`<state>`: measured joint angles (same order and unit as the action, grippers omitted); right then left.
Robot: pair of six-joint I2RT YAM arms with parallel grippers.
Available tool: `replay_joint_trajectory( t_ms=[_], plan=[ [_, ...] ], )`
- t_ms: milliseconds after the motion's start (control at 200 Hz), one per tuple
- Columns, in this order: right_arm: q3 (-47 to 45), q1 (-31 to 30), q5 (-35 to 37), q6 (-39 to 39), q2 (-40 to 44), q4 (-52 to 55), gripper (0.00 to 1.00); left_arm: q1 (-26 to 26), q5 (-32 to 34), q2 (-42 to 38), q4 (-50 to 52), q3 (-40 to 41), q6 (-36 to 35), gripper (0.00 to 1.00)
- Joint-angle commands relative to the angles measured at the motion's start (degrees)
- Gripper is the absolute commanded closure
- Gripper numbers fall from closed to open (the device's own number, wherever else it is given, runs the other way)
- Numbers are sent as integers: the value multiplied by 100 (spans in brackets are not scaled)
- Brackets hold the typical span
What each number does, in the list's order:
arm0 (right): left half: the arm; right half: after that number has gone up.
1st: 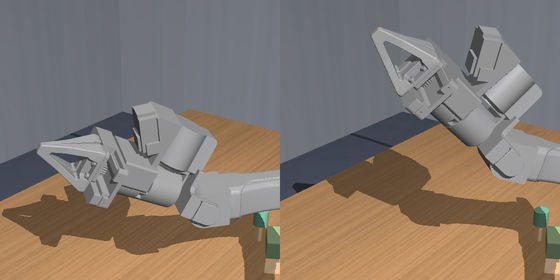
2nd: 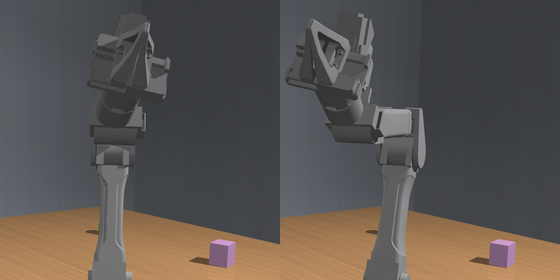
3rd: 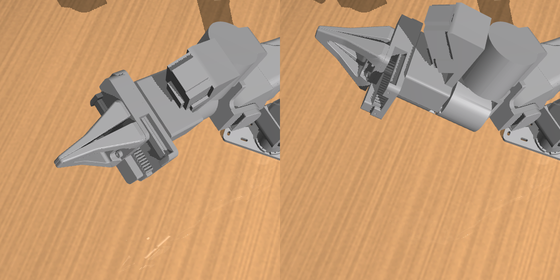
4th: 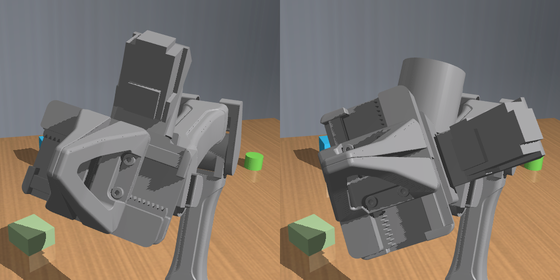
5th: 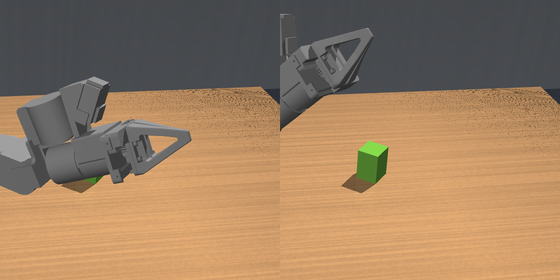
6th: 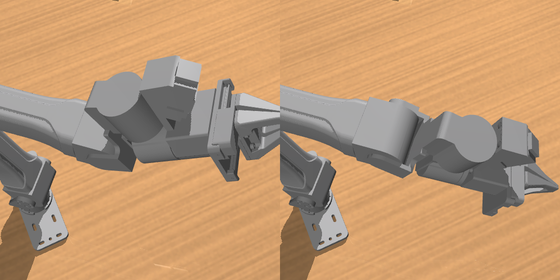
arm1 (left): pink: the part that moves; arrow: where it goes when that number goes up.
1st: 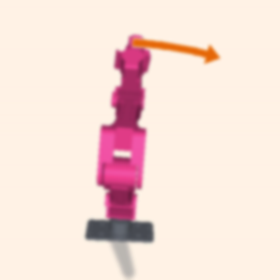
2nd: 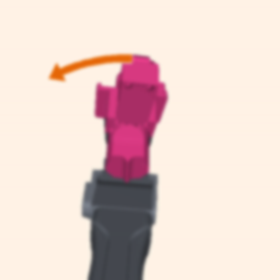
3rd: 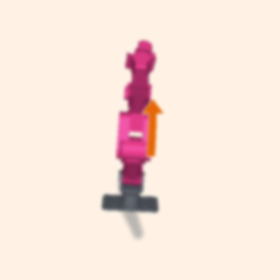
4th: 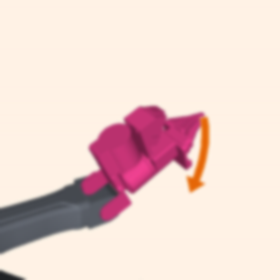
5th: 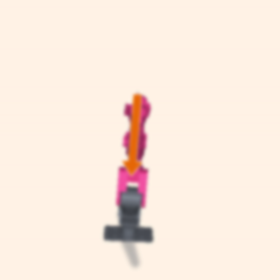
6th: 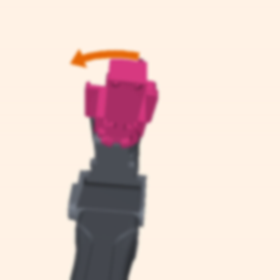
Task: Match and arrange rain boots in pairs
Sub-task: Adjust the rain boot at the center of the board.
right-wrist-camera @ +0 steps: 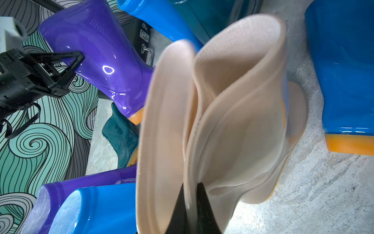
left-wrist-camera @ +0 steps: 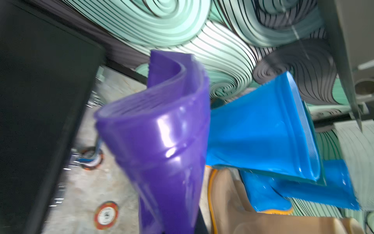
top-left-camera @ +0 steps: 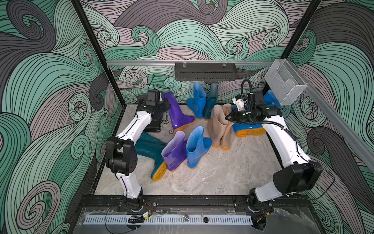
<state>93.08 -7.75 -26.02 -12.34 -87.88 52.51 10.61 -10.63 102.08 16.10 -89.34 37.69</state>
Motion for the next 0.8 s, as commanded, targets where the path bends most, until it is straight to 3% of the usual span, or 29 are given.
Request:
replay_joint_trajectory(
  t_ms=[0, 245, 315, 365, 475, 555, 650, 795],
  plan=[
    [53, 60, -304, 245, 322, -730, 100, -120, 207, -37, -133, 288, -183, 100],
    [-993, 247, 117, 931, 457, -721, 100, -201, -90, 139, 386, 440, -382, 100],
    [-1060, 265, 327, 1068, 507, -662, 67, -209, -114, 162, 523, 418, -429, 100],
    [-940, 274, 479, 1083, 518, -494, 46, -221, -155, 155, 589, 405, -486, 91],
    [-564, 282, 1117, 1032, 727, -166, 24, -218, -143, 43, 708, 424, -623, 65],
    [-419, 278, 1562, 1003, 1142, -184, 2, -220, -123, -53, 830, 428, -746, 50],
    [-302, 308, 1813, 1083, 1501, -172, 1, -218, -154, -146, 972, 426, -914, 37],
    [-307, 514, 2627, 1013, 1840, 44, 1, -224, -245, -365, 1080, 425, -1154, 30]
  ],
)
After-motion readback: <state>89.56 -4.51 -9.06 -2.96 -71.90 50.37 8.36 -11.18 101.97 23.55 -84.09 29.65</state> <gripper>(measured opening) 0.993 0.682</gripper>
